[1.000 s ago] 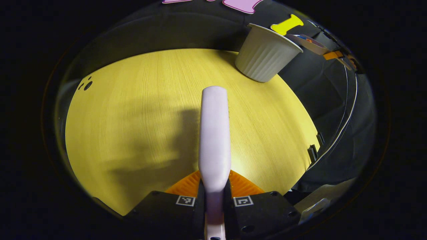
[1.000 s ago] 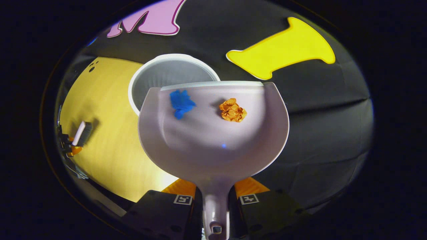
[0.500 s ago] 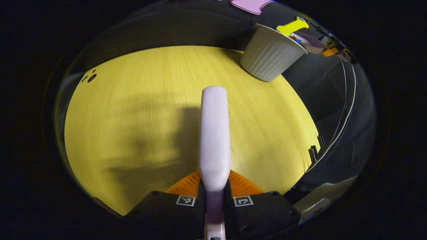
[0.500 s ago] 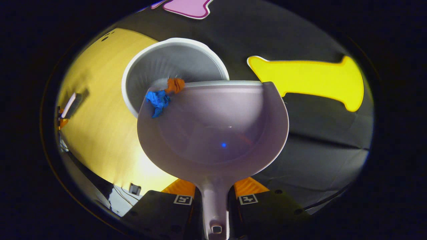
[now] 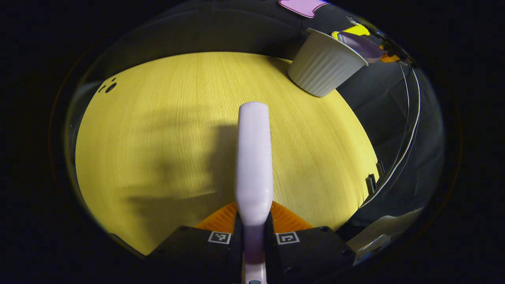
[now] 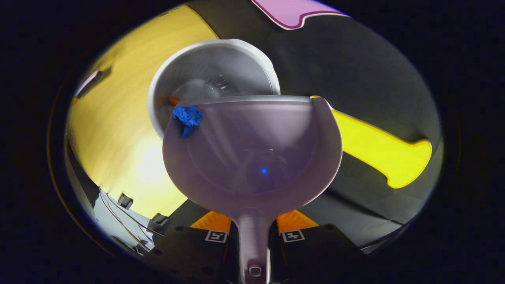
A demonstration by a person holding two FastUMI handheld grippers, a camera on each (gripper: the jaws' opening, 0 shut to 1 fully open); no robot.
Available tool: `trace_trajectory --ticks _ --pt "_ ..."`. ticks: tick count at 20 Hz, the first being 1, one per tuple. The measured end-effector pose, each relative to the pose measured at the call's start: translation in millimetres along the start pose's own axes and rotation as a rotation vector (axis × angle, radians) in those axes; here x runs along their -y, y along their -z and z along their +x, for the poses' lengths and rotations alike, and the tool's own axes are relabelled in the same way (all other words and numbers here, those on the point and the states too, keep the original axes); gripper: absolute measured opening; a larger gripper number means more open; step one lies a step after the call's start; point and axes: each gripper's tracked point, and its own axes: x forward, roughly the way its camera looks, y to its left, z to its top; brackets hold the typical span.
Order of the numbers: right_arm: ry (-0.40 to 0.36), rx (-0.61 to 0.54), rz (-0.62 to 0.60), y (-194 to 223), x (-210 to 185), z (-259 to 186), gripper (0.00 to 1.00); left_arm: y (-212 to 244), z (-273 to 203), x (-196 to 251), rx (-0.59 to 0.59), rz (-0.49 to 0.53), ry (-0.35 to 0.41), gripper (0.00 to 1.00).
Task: Pick up the small broom and dustpan from the desktop, sweep the trash into the dustpan with the broom, and then empty the trash into the garbage bin.
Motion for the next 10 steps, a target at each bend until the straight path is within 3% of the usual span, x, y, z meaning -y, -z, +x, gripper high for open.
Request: trace_trajectory --ticks 3,4,10 --pt "0.012 -0.005 -0.019 -0.5 -0.4 0.9 0.31 -0.4 0.5 0.2 0.000 0.001 -0.003 0.27" --pt "0.014 -0.004 -0.027 -0.8 -0.8 0.0 0.35 -0.9 0.4 0.6 -0.001 0.000 -0.002 0.27" --pt "0.013 -0.010 0.032 -0.6 1.1 2.4 0.35 -2.1 0.8 0.2 -0.006 0.004 -0.008 0.27"
